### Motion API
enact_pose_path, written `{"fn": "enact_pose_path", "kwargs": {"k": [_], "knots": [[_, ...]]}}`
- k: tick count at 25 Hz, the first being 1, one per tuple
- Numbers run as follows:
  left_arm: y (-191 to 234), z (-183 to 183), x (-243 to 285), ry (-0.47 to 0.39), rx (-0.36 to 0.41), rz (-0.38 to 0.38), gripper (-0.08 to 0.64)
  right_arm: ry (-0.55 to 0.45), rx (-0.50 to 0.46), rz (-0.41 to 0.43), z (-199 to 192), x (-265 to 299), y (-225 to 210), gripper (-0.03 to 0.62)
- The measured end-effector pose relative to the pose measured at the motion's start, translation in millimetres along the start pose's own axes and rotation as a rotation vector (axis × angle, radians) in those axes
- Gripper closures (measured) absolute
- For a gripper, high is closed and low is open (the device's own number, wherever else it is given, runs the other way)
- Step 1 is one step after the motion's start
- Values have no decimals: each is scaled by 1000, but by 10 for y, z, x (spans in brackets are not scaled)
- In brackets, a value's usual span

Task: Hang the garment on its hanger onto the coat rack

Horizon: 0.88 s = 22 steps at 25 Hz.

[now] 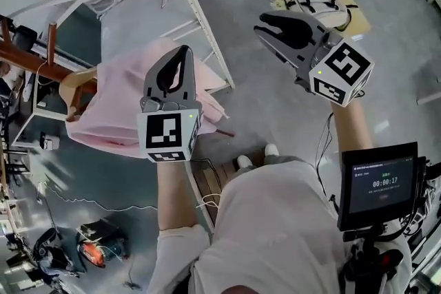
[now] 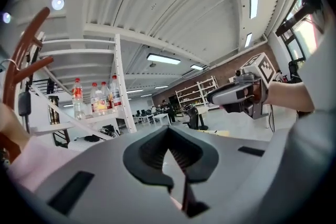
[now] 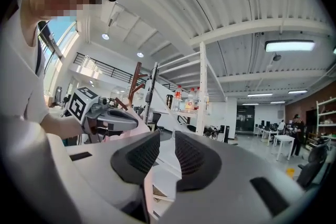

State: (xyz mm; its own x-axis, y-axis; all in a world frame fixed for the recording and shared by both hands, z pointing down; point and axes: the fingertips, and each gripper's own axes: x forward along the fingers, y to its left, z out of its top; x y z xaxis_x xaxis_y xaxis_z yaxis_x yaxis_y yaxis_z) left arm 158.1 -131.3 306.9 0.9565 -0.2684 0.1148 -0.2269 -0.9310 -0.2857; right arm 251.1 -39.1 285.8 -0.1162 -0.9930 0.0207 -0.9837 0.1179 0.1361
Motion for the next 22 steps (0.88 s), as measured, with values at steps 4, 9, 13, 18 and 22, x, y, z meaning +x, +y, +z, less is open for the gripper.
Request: {"fn": "enact_pose_path", "kwargs": {"k": [4, 9, 13, 18, 22], "knots": [[-164, -89, 119, 11, -16, -36, 554, 4, 17, -20, -71, -101, -41, 491], [-289, -122, 203, 17, -42, -67, 554, 11, 26, -12, -105, -153, -90, 491], [-299, -142, 223, 14, -59, -84, 554, 9, 44, 6, -115, -111, -85, 491], [-271, -134, 178, 15, -62, -73, 554, 12, 29, 15, -106, -72, -37, 491], [-251, -138, 143, 17, -70, -70, 554, 3, 32, 20, -77, -40, 10, 491]]}}
